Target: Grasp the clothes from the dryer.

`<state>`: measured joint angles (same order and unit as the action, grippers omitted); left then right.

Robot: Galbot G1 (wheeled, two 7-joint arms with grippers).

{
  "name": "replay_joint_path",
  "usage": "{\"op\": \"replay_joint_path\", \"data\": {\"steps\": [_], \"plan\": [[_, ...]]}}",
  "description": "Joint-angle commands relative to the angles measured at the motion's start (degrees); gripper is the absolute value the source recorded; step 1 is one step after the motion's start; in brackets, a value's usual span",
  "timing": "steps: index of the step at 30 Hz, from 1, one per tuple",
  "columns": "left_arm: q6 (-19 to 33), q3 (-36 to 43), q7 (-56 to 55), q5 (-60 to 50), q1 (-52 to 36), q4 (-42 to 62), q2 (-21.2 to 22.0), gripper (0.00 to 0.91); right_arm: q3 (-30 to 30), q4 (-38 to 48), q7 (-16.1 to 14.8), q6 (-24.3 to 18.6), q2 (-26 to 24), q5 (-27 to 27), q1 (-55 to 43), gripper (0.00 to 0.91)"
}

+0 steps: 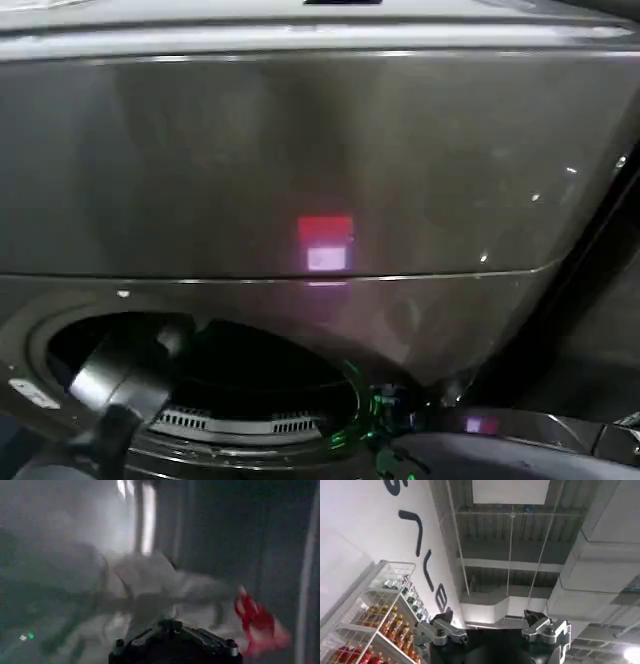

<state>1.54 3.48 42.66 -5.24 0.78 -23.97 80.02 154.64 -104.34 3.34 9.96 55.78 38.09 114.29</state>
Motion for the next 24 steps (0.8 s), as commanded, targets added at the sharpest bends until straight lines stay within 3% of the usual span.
{"op": "replay_joint_path", "data": {"steps": [1, 5, 10, 14, 24], "plan": [[2.21, -12.76, -26.57, 12.82, 13.40, -20.52, 0.78, 0.000, 0.03, -0.56, -0.34, -0.07, 0.02, -0.14, -0.16, 0.907], [6.82, -17.42, -39.78, 16.19, 21.74, -30.73, 1.61, 0.000, -0.19, -0.22, -0.91, -1.34, 0.09, -1.35, -0.34, 0.907], [13.97, -22.30, -56.12, 10.50, 30.56, -42.00, 3.40, 0.000, -0.02, 0.00, -0.88, -2.79, -0.38, -1.33, -0.39, 0.907], [13.57, -22.78, -58.17, 7.79, 35.15, -47.38, 3.66, 0.000, -0.02, -0.57, -1.96, -2.79, -0.44, -0.12, -0.64, 0.907], [8.62, -23.07, -59.47, 6.66, 35.02, -48.78, 4.17, 0.000, 0.13, 0.35, -2.06, -4.08, -0.52, -0.09, -0.44, 0.907]]}}
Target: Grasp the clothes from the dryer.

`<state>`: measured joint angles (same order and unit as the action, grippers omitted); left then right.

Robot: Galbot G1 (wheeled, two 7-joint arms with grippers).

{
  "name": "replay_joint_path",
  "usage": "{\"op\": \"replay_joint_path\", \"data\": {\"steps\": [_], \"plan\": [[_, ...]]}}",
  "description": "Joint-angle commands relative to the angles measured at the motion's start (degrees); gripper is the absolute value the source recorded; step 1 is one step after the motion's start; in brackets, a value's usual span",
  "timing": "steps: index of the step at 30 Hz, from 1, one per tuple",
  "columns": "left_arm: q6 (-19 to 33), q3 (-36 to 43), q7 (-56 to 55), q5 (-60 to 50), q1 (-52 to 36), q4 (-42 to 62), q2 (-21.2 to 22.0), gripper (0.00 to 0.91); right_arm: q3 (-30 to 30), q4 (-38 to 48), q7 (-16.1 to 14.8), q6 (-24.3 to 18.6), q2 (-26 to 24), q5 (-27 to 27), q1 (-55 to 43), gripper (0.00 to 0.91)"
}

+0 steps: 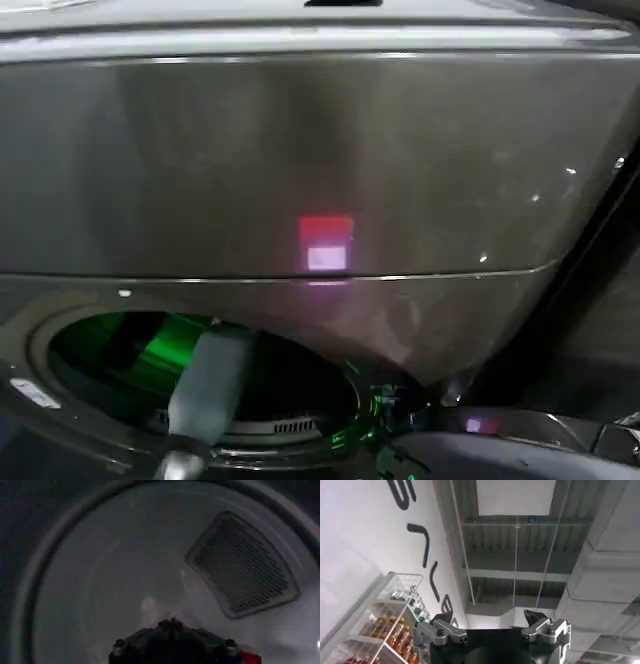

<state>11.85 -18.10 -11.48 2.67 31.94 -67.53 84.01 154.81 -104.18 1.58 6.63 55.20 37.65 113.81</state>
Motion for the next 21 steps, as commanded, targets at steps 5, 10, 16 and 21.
{"op": "replay_joint_path", "data": {"steps": [5, 10, 16, 21], "plan": [[-2.85, -0.75, -4.18, -0.65, 4.92, -5.98, 0.13, 0.000, 0.06, 0.15, -0.69, -0.50, 0.36, 0.18, -0.06, 0.907], [-4.02, -0.22, -3.40, -0.03, 4.88, -6.60, -0.02, 0.000, 0.89, 0.63, -0.75, 0.19, 0.19, -0.75, 0.17, 0.907], [-5.39, -0.29, -2.50, 0.13, 4.55, -7.10, -0.26, 0.000, 1.27, 0.64, -0.77, 0.53, 0.23, -0.81, 0.46, 0.907], [-5.98, -0.14, -1.74, 0.53, 4.01, -7.11, -0.20, 0.000, 1.80, 0.93, -0.82, 0.64, 0.55, -0.92, 0.82, 0.907]]}}
